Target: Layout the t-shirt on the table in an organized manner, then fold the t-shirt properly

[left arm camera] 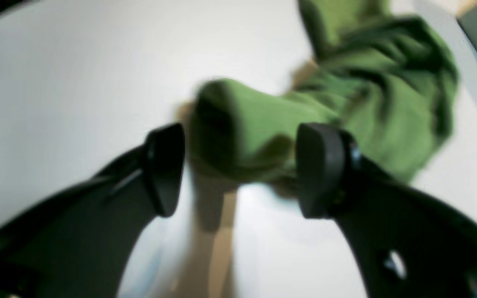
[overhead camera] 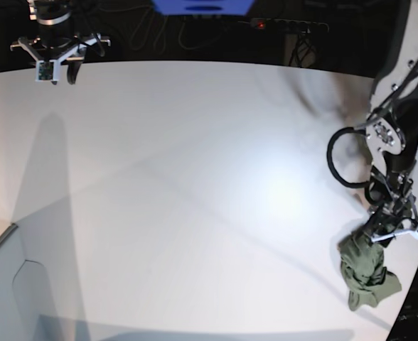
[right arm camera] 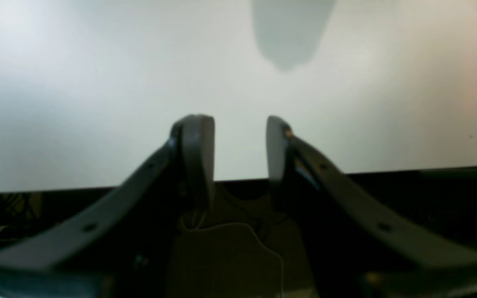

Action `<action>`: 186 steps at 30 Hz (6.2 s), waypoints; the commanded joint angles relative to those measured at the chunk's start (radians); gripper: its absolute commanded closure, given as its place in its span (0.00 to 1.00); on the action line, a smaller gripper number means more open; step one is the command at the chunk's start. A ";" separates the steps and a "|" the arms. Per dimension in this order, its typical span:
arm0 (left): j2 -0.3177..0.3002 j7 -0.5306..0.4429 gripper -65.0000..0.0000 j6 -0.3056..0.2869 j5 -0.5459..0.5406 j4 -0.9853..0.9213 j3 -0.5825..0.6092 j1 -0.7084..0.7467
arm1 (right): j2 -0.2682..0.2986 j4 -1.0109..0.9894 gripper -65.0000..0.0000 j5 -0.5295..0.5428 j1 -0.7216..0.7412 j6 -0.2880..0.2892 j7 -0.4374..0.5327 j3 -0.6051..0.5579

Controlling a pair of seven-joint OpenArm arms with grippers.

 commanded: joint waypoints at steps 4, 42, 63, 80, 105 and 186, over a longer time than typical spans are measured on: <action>-0.016 -0.027 0.59 -0.008 0.023 0.009 0.002 -0.046 | 0.005 0.018 0.67 0.001 -0.011 0.002 0.020 0.004; 0.026 -0.022 0.99 0.021 0.012 0.010 -0.057 -0.008 | 0.008 0.123 0.67 0.000 0.086 0.002 -0.231 0.010; 0.359 -0.025 0.99 0.019 0.012 0.012 0.220 0.115 | 0.008 0.123 0.67 0.000 0.087 0.002 -0.236 0.073; 0.287 -0.019 0.31 0.021 0.014 0.018 0.164 0.134 | 0.006 0.120 0.67 0.000 0.141 0.002 -0.242 0.068; 0.017 0.363 0.30 0.030 0.023 1.021 0.371 0.465 | 0.005 0.115 0.67 0.001 0.199 0.002 -0.242 0.036; 0.155 0.288 0.39 0.030 0.477 0.699 0.235 0.351 | 0.005 0.029 0.67 0.001 0.267 0.002 -0.242 0.116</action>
